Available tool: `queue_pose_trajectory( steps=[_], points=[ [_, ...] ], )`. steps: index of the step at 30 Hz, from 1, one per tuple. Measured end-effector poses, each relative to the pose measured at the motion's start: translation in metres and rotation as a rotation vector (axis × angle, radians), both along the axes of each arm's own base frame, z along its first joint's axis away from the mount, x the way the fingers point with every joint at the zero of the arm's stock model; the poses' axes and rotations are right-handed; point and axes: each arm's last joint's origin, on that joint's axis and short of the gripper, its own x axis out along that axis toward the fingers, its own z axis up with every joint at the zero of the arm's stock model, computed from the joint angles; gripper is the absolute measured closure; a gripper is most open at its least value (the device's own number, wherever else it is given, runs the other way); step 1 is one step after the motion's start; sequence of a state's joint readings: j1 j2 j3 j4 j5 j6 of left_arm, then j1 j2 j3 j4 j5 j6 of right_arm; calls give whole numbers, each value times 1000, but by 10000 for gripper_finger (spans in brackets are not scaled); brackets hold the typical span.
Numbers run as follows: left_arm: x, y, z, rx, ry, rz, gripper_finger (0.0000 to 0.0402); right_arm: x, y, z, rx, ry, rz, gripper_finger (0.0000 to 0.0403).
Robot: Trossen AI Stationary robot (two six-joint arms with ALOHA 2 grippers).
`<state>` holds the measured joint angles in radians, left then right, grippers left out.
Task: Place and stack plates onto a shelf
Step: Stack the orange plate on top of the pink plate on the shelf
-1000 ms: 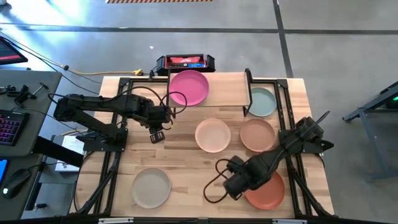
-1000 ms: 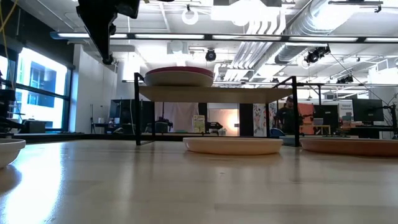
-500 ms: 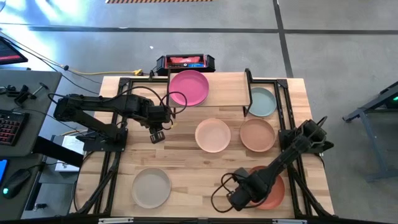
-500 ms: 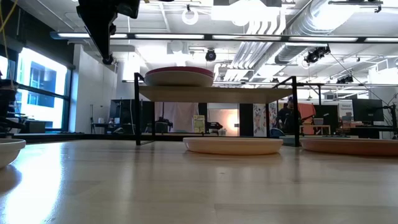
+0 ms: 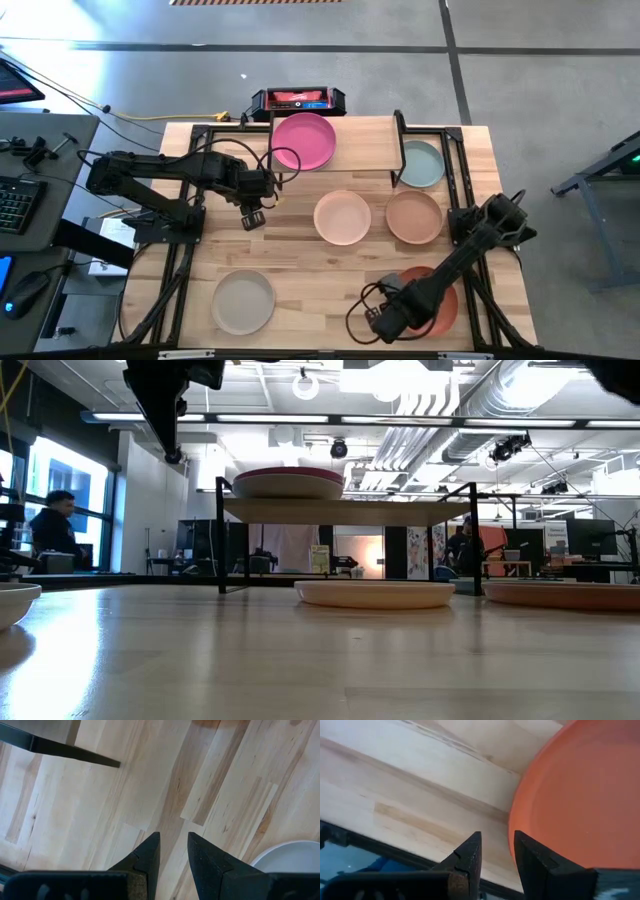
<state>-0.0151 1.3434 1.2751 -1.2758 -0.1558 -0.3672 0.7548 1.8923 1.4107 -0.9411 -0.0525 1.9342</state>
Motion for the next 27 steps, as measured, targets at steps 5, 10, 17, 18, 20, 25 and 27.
queue_pose_trajectory(
  steps=[5,10,17,18,20,25,27],
  points=[
    [0,0,0,0,0,0,314,-4,-3,-11,-8,22,-44,308],
    [0,0,0,0,-2,0,314,-4,-3,-23,17,0,-47,308],
    [0,0,0,0,-2,0,314,-8,-8,-36,30,29,-70,308],
    [0,0,0,0,-2,0,314,-9,-8,-36,27,32,-70,308],
    [0,0,0,0,-2,0,314,-9,-9,-37,21,39,-71,308],
    [0,0,0,0,-4,0,314,-11,-10,-37,8,55,-71,314],
    [1,0,0,1,-13,-1,314,-12,-11,-37,-2,65,-71,327]
  ],
)
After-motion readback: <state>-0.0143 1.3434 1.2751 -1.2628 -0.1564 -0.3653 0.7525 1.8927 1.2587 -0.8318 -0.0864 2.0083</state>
